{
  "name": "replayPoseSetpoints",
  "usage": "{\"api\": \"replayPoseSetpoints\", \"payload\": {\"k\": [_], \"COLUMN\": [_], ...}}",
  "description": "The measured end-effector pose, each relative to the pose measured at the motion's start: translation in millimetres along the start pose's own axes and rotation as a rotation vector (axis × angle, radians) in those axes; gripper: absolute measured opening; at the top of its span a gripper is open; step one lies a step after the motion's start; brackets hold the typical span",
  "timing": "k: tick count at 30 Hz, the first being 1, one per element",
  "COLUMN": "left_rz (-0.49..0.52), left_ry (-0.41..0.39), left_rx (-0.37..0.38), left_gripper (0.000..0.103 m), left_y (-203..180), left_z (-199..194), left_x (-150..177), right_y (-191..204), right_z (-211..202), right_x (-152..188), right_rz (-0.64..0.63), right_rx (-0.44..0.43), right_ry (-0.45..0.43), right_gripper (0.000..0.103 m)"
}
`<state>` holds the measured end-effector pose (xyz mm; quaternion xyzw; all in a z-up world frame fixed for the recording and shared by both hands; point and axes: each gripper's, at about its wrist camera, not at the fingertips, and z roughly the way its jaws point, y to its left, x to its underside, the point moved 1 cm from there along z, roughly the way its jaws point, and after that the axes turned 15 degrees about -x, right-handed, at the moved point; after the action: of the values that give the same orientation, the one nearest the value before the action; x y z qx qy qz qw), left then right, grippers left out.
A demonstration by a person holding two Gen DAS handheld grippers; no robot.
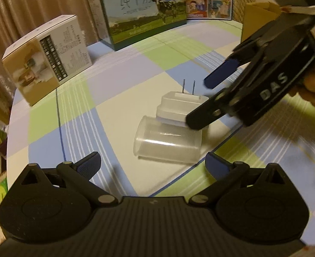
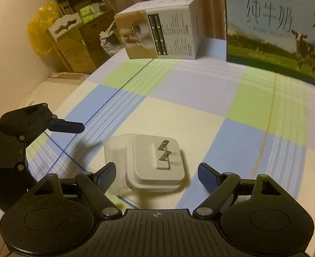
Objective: Organize objects
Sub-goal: 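Grasp the white plug adapter with the right gripper while the left gripper grasps the clear cup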
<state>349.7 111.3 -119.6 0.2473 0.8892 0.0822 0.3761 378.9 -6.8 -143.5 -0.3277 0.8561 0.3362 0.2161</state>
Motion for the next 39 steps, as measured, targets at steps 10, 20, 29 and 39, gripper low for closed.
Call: {"api": "replayPoseSetpoints", "payload": {"k": [10, 20, 29, 39], "left_rz": [0.014, 0.014, -0.08, -0.361], "left_ry": [-0.008, -0.006, 0.079, 0.182], "left_rx": [0.028, 0.044, -0.022, 0.0], "left_gripper": [0.102, 0.097, 0.07, 0.07], "left_y": [0, -13, -24, -29], "left_z": [11, 29, 32, -31], "left_x": [-1, -14, -21, -3], "right_y": [-16, -9, 0, 40], "right_z": [9, -24, -42, -81], "right_x": [-4, 28, 46, 76], "right_rz": [0.101, -0.017, -0.004, 0.042], "right_rx": [-0.057, 0.252, 0.287, 0.261], "right_ry": [-0.018, 0.047, 0.054, 0.018], "right_gripper": [0.063, 0.063, 0.063, 0.063]}}
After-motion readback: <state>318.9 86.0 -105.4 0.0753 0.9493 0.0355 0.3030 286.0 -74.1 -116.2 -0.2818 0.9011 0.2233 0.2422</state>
